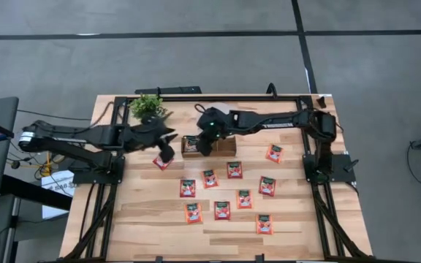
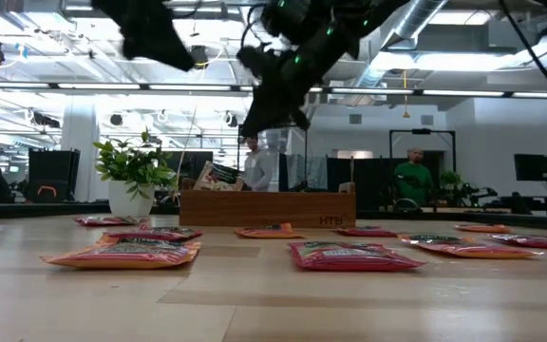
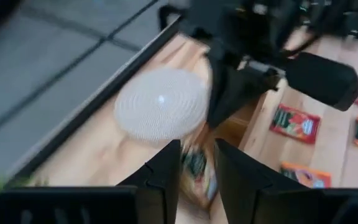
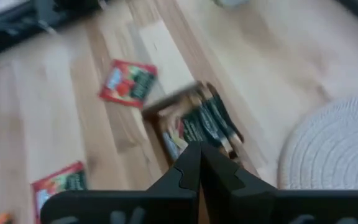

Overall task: Pick & Place Tea
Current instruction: Put the brown tea bag into the left of the wooden organizer

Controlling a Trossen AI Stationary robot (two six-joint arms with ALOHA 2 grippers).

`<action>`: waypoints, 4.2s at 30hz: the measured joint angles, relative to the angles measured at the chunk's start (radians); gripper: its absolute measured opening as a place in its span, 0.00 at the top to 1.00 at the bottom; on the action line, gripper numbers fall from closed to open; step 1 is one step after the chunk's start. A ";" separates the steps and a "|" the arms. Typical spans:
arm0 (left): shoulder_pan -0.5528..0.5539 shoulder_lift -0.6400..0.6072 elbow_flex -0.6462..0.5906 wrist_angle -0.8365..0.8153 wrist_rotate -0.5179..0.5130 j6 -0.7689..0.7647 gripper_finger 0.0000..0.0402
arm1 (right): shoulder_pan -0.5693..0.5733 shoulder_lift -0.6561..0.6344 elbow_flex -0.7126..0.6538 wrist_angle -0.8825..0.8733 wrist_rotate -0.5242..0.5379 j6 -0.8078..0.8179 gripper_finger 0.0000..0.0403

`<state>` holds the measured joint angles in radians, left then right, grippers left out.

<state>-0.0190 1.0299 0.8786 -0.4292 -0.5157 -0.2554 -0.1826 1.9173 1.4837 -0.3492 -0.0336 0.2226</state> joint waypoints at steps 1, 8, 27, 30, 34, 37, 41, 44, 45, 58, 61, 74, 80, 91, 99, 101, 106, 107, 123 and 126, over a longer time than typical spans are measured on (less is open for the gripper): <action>0.005 0.025 0.000 0.033 0.006 0.050 0.78 | 0.000 -0.019 0.000 -0.014 0.003 -0.013 1.00; 0.135 0.180 0.000 0.131 0.165 0.184 0.78 | -0.009 -0.164 0.001 -0.132 0.039 -0.051 1.00; 0.364 0.227 0.021 0.110 0.516 0.086 0.70 | -0.018 -0.277 0.000 -0.244 0.088 -0.145 1.00; 0.366 0.227 0.021 0.109 0.484 0.069 0.68 | -0.021 -0.277 0.000 -0.243 0.088 -0.145 1.00; 0.366 0.227 0.021 0.109 0.482 0.073 0.67 | -0.023 -0.277 0.000 -0.243 0.088 -0.147 1.00; 0.366 0.227 0.021 0.105 0.485 0.089 0.64 | -0.023 -0.277 0.000 -0.243 0.088 -0.153 1.00; 0.366 0.241 0.021 0.078 0.500 0.106 0.58 | -0.023 -0.276 0.000 -0.242 0.086 -0.153 1.00; 0.366 0.249 0.020 0.068 0.583 0.109 0.54 | -0.023 -0.276 0.000 -0.242 0.086 -0.153 1.00; 0.366 0.249 0.020 0.073 0.625 0.110 0.53 | -0.023 -0.276 0.000 -0.242 0.086 -0.153 1.00; 0.365 0.282 0.096 0.032 0.744 0.172 0.53 | -0.023 -0.276 0.000 -0.242 0.086 -0.153 1.00; 0.365 0.350 0.152 -0.028 0.720 0.212 0.53 | -0.023 -0.276 0.000 -0.242 0.086 -0.153 1.00; 0.366 0.510 0.256 -0.189 0.600 0.354 0.53 | -0.023 -0.276 0.000 -0.249 0.086 -0.154 1.00; 0.365 0.535 0.256 -0.208 0.580 0.371 0.53 | -0.030 -0.276 0.000 -0.245 0.087 -0.155 1.00; 0.359 0.560 0.255 -0.199 0.552 0.375 0.53 | -0.044 -0.276 0.000 -0.241 0.087 -0.180 1.00; 0.359 0.589 0.255 -0.210 0.545 0.375 0.53 | -0.043 -0.289 -0.001 -0.216 0.093 -0.225 1.00; 0.359 0.588 0.255 -0.199 0.544 0.375 0.53 | -0.043 -0.297 -0.001 -0.193 0.098 -0.241 1.00; 0.359 0.588 0.255 -0.203 0.544 0.374 0.57 | -0.041 -0.332 -0.001 -0.183 0.120 -0.260 1.00; 0.359 0.588 0.255 -0.203 0.545 0.374 0.59 | -0.041 -0.339 -0.001 -0.188 0.120 -0.259 1.00; 0.359 0.588 0.255 -0.200 0.544 0.374 0.90 | -0.040 -0.362 0.000 -0.197 0.121 -0.249 1.00; 0.359 0.587 0.255 -0.200 0.544 0.374 0.92 | -0.040 -0.362 0.000 -0.197 0.121 -0.249 1.00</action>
<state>0.3401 1.6173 1.1332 -0.6296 0.0285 0.1190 -0.2226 1.5551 1.4833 -0.5461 0.0875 -0.0265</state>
